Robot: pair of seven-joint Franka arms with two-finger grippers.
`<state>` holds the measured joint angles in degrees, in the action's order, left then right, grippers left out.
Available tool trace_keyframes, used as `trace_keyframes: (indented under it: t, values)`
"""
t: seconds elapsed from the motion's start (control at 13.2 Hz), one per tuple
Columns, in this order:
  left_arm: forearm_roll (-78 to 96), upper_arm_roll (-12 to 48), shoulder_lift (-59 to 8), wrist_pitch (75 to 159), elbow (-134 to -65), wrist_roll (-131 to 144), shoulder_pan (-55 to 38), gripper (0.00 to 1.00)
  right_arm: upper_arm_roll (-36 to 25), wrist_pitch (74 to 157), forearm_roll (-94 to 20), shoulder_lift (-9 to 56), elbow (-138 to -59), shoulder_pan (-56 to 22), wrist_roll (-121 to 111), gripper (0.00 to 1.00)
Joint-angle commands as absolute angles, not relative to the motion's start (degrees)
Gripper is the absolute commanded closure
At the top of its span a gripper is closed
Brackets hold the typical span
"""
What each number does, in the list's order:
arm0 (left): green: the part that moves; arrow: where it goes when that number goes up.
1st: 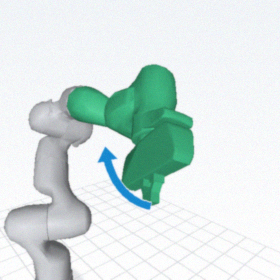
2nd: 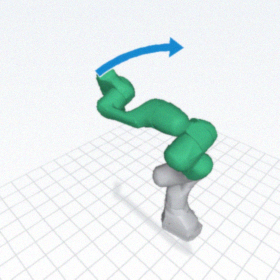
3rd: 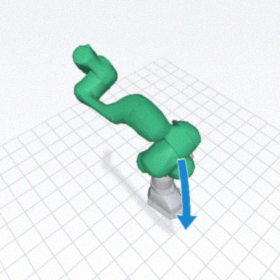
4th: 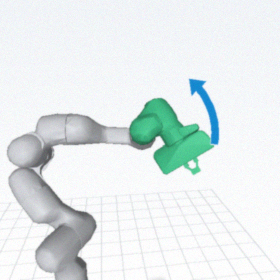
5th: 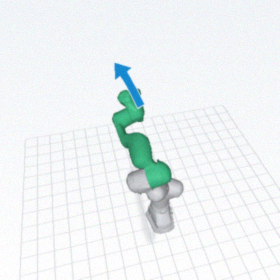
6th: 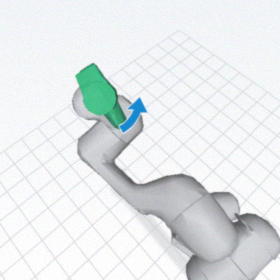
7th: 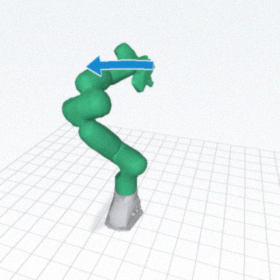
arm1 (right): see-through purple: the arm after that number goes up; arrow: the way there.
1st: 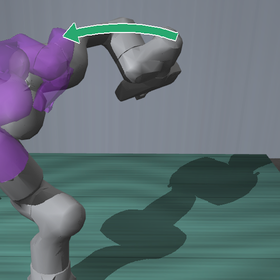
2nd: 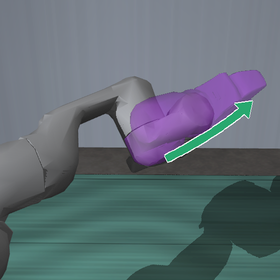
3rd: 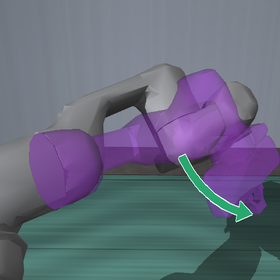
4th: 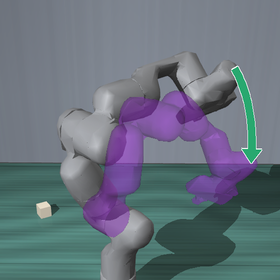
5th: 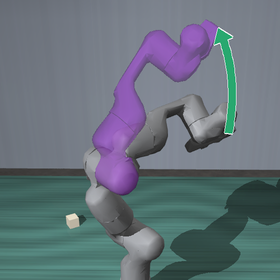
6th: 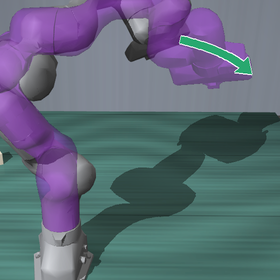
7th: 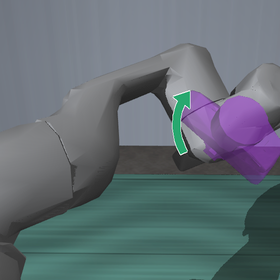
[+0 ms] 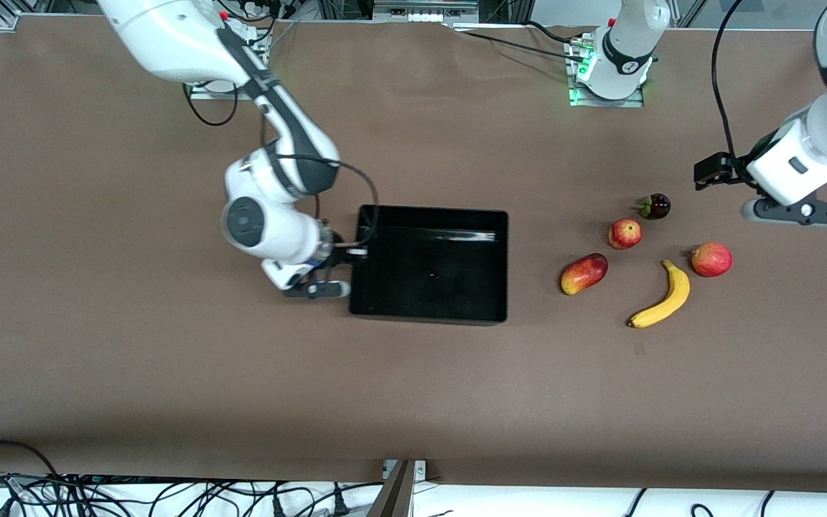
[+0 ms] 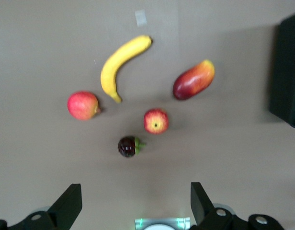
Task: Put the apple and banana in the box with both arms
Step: 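Slide the box toward the fruit while the left gripper reaches the apple, then release the box with the right gripper while the left gripper grasps the apple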
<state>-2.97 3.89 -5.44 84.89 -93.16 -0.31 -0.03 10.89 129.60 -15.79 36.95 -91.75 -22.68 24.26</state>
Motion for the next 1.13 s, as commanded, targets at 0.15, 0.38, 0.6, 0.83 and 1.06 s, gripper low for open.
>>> trace_keyframes:
  t: [0.15,0.38,0.6,0.83,1.06]
  values:
    - [-3.43,4.04,-11.41,84.18,-95.00,-1.06,0.27,0.00,10.37,132.01,-13.63,40.43,-87.63,-27.77,30.32,1.00]
    - [-3.78,3.96,-12.92,97.57,-103.93,-0.97,0.52,0.00,10.37,132.01,-10.19,40.52,-87.63,-27.60,30.23,0.26]
    - [-3.78,3.96,-12.92,114.39,-116.16,-0.53,0.70,0.00,10.37,131.05,-9.76,37.11,-87.63,-25.41,29.18,0.00]
    - [-3.78,4.04,-14.75,128.54,-125.83,-0.44,0.79,0.00,10.37,124.82,-9.67,30.26,-87.63,-20.15,28.83,0.00]
    - [-3.87,3.96,-17.31,134.90,-129.98,-0.53,0.88,0.00,10.37,114.91,-7.83,22.26,-87.80,-13.12,22.61,0.00]
